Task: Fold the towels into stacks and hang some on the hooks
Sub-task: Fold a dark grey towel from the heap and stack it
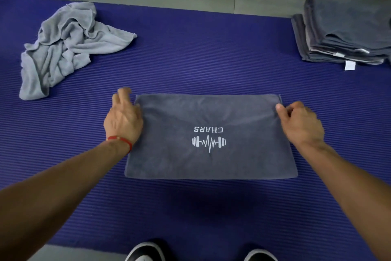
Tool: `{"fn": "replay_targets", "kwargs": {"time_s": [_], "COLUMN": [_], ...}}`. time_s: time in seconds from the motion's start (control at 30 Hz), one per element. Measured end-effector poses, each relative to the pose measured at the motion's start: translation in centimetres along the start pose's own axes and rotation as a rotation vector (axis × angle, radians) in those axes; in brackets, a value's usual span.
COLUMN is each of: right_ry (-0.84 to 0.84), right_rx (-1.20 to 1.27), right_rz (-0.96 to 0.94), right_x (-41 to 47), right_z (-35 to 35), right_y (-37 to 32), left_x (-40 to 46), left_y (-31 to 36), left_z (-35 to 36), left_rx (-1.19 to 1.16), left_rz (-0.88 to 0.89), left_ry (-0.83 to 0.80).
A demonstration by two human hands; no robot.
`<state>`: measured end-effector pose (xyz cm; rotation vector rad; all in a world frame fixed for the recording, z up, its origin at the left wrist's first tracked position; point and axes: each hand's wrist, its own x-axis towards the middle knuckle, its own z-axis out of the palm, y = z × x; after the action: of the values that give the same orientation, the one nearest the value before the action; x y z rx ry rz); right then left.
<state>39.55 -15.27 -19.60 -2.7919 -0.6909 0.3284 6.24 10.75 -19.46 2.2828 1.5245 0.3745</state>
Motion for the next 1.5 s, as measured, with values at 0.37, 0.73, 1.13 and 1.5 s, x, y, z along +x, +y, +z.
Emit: {"fn": "replay_targets", "kwargs": {"time_s": [0.37, 0.73, 1.13, 1.5], "right_ry": [-0.232, -0.367, -0.486, -0.527], "right_rx": [-0.120, 0.756, 0.533, 0.578], "right_rz": [0.174, 0.234, -0.038, -0.715], "right_x": [-1.0, -2.6, -3.7, -11.7], "right_z": [0.0, -2.3, -6.7, -3.4], "right_y": [-0.4, 0.2, -2.7, -16.8], "left_x": [-8.5, -8.4, -7.5, -4.1], "left_y": [5.7, 6.7, 9.4, 10.1], "left_z": [6.9, 5.9, 2.8, -4.0], "left_rx": [0.493, 0.532, 0.079, -1.246], "left_rz": [0.823, 0.783, 0.606, -0.447], "left_ry": [-0.421, -0.531, -0.583, -0.649]}}
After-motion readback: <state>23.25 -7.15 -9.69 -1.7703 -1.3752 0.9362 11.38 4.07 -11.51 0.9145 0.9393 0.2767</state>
